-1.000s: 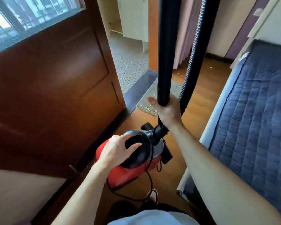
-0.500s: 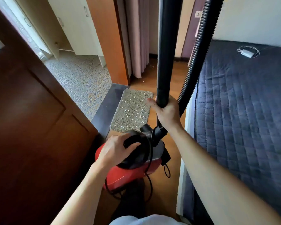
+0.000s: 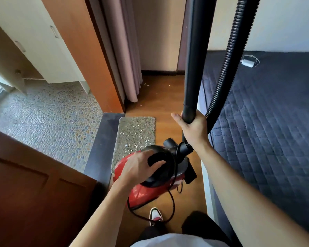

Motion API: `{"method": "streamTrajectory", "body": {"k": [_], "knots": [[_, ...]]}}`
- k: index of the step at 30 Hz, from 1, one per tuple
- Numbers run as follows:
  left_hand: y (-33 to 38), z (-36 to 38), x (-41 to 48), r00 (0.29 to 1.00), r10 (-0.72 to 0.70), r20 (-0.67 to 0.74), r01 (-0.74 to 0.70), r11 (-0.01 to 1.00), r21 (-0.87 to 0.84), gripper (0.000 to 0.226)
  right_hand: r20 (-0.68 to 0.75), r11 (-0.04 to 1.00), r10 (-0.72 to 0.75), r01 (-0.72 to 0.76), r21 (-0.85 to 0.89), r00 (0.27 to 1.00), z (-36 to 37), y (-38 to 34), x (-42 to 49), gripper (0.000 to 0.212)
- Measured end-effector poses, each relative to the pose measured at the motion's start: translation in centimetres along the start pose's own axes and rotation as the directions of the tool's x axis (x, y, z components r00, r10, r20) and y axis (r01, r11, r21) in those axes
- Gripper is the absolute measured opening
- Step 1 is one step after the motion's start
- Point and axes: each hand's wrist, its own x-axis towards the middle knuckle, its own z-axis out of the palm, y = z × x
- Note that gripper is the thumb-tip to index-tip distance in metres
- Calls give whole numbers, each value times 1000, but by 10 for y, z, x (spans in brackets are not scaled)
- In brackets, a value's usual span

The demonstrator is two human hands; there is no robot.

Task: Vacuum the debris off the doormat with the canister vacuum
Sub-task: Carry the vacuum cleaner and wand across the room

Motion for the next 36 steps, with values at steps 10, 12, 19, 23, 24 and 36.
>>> {"method": "streamTrajectory", "body": {"k": [10,12,19,23,24,36], "knots": [[-27,6,107,997,26,68,-24,999,-28,30,-68,1000,14,-16,-20,998,18,39,90,43],[-31,14,131,996,21,81,-18,999,-34,38,-73,999,19,-21,-27,997,18,51,110,41],[-36,45,250,993,4,116,-1,1000,-24,49,-58,999,25,-27,-33,998,11,103,214,48],[-20,59,325,992,-15,126,14,1000,12,47,-41,999,46,-46,-6,998,-1,127,290,43],[-16,61,342,993,-20,118,17,1000,20,42,-33,999,52,-52,5,998,-3,132,308,44],[-14,84,498,993,-110,34,111,993,-36,50,11,999,12,-12,44,1000,0,180,472,48]]}}
